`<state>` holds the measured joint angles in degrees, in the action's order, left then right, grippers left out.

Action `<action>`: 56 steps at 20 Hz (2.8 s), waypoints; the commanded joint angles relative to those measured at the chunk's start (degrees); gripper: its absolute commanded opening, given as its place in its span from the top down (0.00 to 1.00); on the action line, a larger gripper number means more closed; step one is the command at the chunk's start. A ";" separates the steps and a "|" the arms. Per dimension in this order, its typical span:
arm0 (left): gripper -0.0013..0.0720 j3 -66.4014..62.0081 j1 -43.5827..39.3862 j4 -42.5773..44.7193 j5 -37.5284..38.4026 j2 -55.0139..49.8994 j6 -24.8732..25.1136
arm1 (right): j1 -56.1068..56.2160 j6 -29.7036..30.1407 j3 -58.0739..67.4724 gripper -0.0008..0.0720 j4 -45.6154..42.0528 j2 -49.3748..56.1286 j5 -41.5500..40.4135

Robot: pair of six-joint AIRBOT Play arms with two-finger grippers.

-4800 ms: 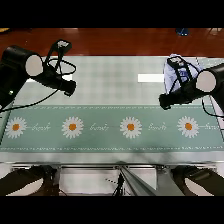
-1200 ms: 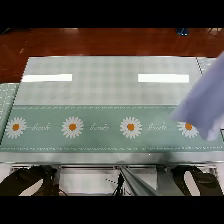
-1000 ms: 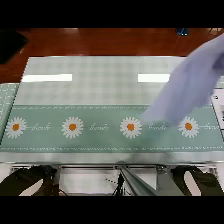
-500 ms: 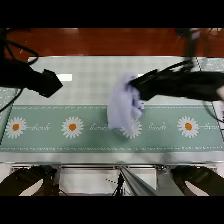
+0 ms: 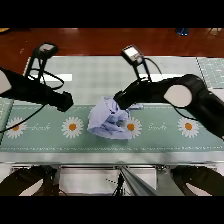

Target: Fold the shirts.

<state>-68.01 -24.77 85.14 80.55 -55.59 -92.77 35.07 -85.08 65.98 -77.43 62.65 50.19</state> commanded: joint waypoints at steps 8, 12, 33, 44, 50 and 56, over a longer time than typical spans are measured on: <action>0.02 15.76 -0.15 -17.77 -11.58 -1.68 3.69 | -32.92 1.40 -2.14 0.25 -13.81 -11.58 13.90; 0.02 18.95 -1.31 -20.31 -11.58 -2.69 4.46 | -42.40 8.74 -7.76 0.25 4.26 -6.95 14.23; 0.94 20.96 -7.54 -6.01 -25.24 -14.43 1.25 | -41.53 14.80 -13.62 0.26 18.99 -0.07 19.91; 0.94 20.96 -7.63 -6.03 -21.42 -6.62 2.25 | -35.74 20.46 -18.32 0.25 41.13 14.34 -1.42; 0.94 20.96 -7.63 -6.75 -21.57 -6.60 2.23 | -29.81 20.72 -18.29 0.26 41.72 21.14 -10.78; 0.94 20.96 -7.63 -8.90 -24.24 -6.58 2.25 | -23.08 17.18 -18.29 0.67 41.64 23.23 -17.33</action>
<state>-46.98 -32.42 77.30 57.98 -62.24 -90.61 9.39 -66.35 47.72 -35.97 84.88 36.80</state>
